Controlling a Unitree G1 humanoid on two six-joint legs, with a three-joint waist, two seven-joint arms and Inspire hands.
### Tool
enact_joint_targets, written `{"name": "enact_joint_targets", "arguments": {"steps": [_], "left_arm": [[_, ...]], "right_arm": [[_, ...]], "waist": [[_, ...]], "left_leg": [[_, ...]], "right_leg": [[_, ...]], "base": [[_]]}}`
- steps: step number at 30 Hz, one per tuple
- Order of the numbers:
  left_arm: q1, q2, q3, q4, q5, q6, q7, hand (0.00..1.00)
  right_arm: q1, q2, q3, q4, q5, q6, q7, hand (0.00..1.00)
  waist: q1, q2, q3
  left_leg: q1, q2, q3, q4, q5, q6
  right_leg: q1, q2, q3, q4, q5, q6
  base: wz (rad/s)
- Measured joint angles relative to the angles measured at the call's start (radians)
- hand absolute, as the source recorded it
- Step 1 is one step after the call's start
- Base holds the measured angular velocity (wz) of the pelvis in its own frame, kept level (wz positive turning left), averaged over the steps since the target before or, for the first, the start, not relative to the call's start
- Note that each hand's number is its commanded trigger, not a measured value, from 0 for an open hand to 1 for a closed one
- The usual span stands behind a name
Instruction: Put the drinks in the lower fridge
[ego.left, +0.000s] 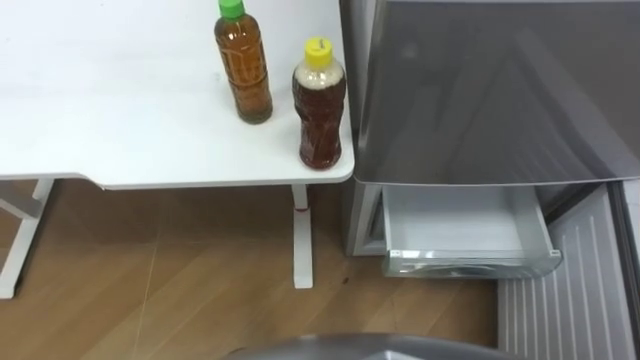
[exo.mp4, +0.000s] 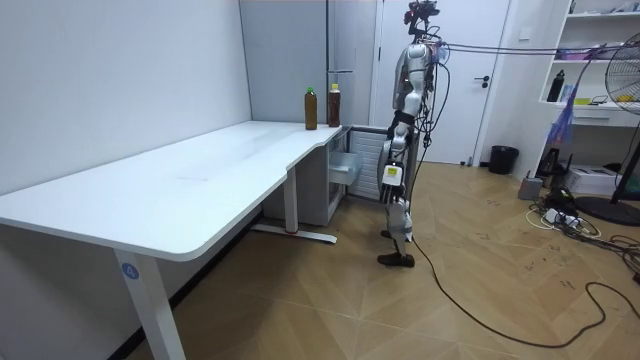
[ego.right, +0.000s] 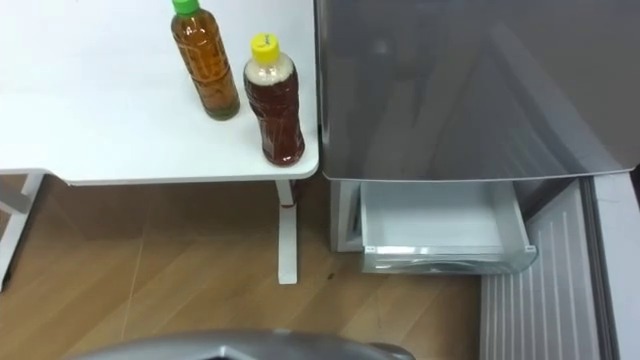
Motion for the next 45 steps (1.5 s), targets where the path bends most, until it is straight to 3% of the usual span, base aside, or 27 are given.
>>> {"name": "enact_joint_targets", "arguments": {"steps": [7,12,18,26,32,36,41,45], "left_arm": [[0.033,0.007,0.047,0.0,-0.333,0.0,0.133,0.0],[0.021,-0.004,0.203,-0.058,-0.697,-0.089,0.249,0.0],[0.021,-0.01,0.261,-0.141,-0.962,-0.173,0.37,0.0],[0.033,-0.009,0.261,-0.294,-1.019,-0.261,0.559,0.0],[0.025,-0.005,0.267,-0.482,-1.03,-0.349,0.728,0.0],[0.004,0.021,0.304,-0.566,-1.005,-0.405,0.802,0.0],[-0.001,0.042,0.306,-0.723,-0.987,-0.447,0.883,0.0],[-0.022,0.052,0.303,-0.841,-0.886,-0.47,0.909,0.0]], "right_arm": [[0.004,0.0,-0.005,-0.001,0.0,-0.004,-0.002,0.0],[0.015,-0.002,-0.009,0.0,0.022,-0.002,-0.002,0.0],[0.016,-0.001,-0.038,-0.002,0.024,-0.004,-0.002,0.0],[0.034,-0.01,-0.029,-0.009,0.038,-0.026,-0.023,0.0],[0.035,-0.022,-0.03,-0.021,0.036,-0.051,-0.026,0.0],[0.038,-0.04,-0.03,-0.023,0.035,-0.071,-0.005,0.0],[0.04,-0.043,-0.037,-0.029,0.033,-0.085,0.002,0.0],[0.043,-0.046,-0.038,-0.044,0.025,-0.09,0.013,0.0]], "waist": [[0.005,0.0,0.0007],[0.03,0.0,0.0007],[0.039,-0.003,-0.0007],[0.089,0.005,-0.0063],[0.087,0.012,-0.008],[0.084,0.02,-0.0102],[0.079,0.019,-0.0099],[0.079,0.015,-0.0093]], "left_leg": [[-0.003,0.0,-0.004,0.001,0.0,0.0],[0.0,0.0,0.0,0.0,0.0,0.0],[-0.003,-0.004,0.007,-0.001,0.0,0.0],[-0.003,-0.005,0.007,-0.002,0.0,0.0],[-0.01,-0.008,0.003,0.0,0.0,0.001],[-0.004,-0.01,0.006,0.0,0.001,0.001],[-0.008,-0.014,0.005,0.0,0.001,0.001],[-0.014,-0.016,-0.01,-0.001,0.001,0.001]], "right_leg": [[-0.002,-0.001,-0.011,0.0,0.0,0.0],[0.002,-0.002,-0.016,0.002,0.0,0.0],[-0.005,-0.01,-0.019,0.004,-0.001,0.002],[-0.004,-0.011,-0.019,0.004,0.0,0.002],[-0.006,-0.012,-0.025,0.004,0.0,0.004],[-0.006,-0.013,-0.018,0.006,0.001,0.006],[-0.009,-0.015,-0.014,0.005,0.0,0.008],[-0.015,-0.016,-0.015,0.005,0.001,0.009]], "base": [[0.02],[0.02],[-0.02],[-0.01],[0.07],[-0.09],[-0.01],[0.02]]}}
